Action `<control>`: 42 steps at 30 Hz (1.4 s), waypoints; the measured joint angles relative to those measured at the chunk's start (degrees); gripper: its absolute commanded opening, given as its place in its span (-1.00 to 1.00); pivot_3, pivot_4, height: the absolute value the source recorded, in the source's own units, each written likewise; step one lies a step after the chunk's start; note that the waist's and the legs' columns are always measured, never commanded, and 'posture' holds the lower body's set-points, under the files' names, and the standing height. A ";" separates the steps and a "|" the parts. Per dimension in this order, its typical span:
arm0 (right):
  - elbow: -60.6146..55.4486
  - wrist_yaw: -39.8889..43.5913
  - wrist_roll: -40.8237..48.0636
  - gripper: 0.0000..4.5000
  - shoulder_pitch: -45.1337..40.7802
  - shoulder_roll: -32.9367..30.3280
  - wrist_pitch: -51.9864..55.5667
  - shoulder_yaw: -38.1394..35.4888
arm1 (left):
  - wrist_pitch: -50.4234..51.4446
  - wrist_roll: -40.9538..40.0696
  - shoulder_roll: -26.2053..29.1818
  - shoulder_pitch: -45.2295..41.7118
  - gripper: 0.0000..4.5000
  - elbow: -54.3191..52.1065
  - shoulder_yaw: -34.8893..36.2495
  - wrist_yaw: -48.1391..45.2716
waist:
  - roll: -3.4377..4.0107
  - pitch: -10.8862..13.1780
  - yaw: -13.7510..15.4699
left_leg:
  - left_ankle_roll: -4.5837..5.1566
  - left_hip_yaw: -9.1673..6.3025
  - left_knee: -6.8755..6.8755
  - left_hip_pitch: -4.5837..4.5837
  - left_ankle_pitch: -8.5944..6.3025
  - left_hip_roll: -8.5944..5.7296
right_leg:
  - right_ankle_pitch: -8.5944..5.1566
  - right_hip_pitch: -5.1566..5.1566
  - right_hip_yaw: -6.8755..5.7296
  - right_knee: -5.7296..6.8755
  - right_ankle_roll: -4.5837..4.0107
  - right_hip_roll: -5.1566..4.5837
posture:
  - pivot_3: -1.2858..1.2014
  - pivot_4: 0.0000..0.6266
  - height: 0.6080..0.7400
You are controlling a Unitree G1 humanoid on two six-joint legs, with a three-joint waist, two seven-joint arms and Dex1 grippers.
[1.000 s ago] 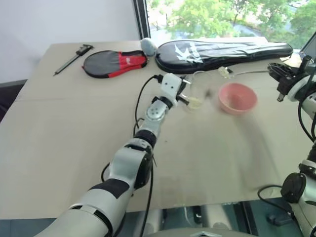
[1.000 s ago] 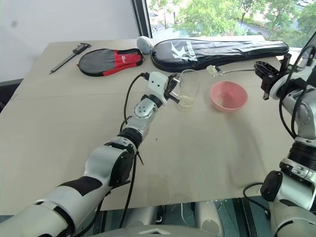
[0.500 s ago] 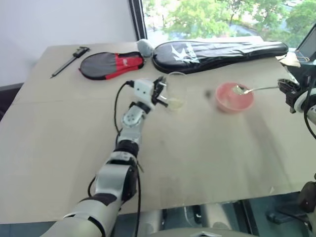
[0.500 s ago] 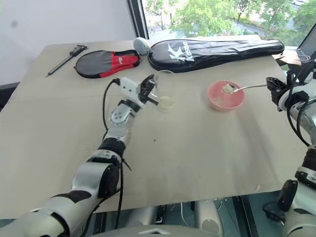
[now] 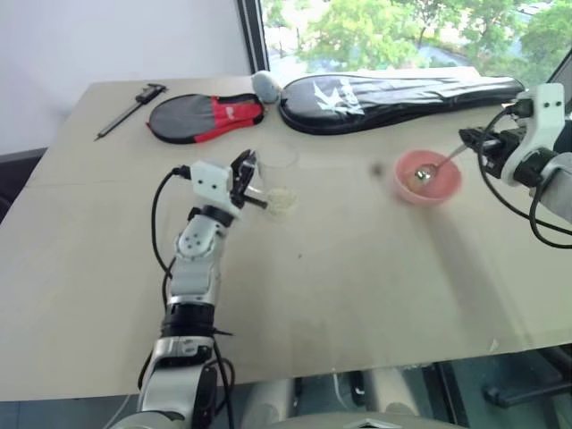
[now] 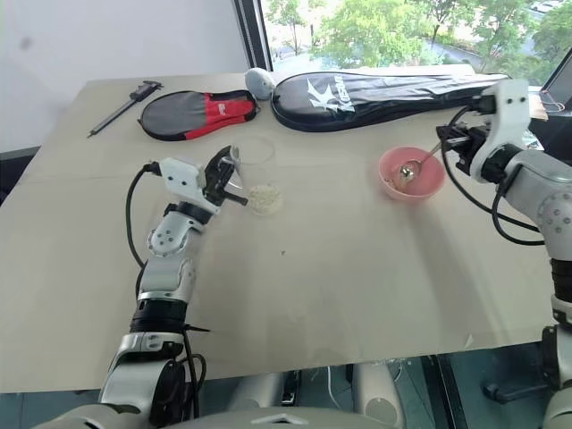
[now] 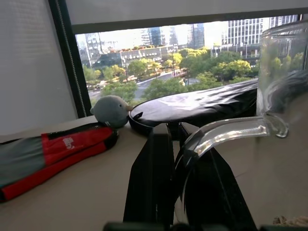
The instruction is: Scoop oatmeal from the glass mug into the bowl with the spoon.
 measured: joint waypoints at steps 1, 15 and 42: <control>-1.18 3.27 -4.03 -1.00 0.03 -1.19 -2.18 2.43 | 1.03 0.00 -0.02 0.80 -0.97 -1.55 0.06 0.47 | 0.00 0.00 0.02 | 0.00 -0.01 0.00 -0.01 0.00 0.00 | 0.00 0.00 -0.01 -0.01 0.00 -0.01 | 0.03 -0.52 1.00; 12.55 -11.95 13.00 -1.00 -11.78 18.82 15.19 -24.13 | 3.14 -0.47 -1.40 6.35 -0.97 -7.63 0.07 1.59 | -0.04 -0.02 -0.36 | -0.01 0.11 -0.04 0.05 0.00 0.13 | 0.19 0.01 0.15 -0.05 -0.10 -0.11 | 0.03 -0.52 1.00; -3.95 -15.46 20.89 -0.47 -13.38 29.97 23.78 0.43 | -14.83 0.03 -4.85 0.36 -1.00 13.57 -4.06 -4.01 | 0.00 -0.06 -0.20 | 0.09 -0.09 0.01 0.02 0.04 -0.01 | 0.24 0.04 -0.15 -0.01 -0.09 -0.01 | 0.03 -0.52 1.00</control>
